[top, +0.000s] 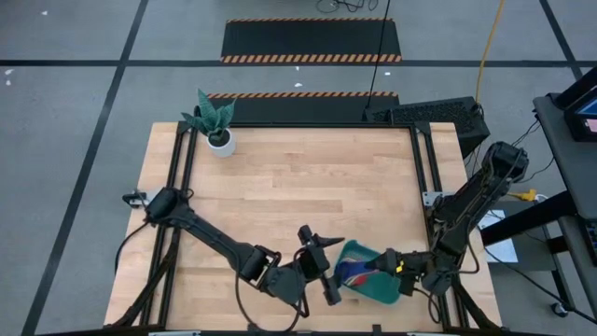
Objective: Nest measuring cups in basket
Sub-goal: Put the nested measuring cups into the green bin
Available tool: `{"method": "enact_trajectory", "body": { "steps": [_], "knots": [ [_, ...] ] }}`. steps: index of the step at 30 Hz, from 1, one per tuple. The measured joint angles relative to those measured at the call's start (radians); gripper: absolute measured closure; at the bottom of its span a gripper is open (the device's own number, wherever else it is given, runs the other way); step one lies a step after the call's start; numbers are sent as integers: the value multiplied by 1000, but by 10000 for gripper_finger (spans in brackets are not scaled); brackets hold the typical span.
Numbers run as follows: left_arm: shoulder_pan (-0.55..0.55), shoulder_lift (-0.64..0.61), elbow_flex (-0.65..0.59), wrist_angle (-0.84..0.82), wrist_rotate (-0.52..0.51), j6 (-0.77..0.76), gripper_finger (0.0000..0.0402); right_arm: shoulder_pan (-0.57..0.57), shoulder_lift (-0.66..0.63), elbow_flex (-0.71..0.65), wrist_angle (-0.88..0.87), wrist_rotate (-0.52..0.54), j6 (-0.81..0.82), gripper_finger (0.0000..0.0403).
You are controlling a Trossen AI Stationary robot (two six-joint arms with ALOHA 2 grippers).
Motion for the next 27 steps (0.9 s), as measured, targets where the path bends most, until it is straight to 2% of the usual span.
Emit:
{"method": "enact_trajectory", "body": {
  "steps": [12,18,24,27],
  "knots": [
    [-13,0,0,1,-18,-19,108,0,-1,0,-19,-5,19,291],
    [-13,0,0,1,-18,-22,108,-7,-23,0,-43,-75,82,264],
    [-13,0,0,0,-18,-22,108,-17,-45,0,-113,-89,143,240],
    [-12,0,0,0,-18,-22,108,-17,-66,0,-129,-141,174,234]
  ]
}}
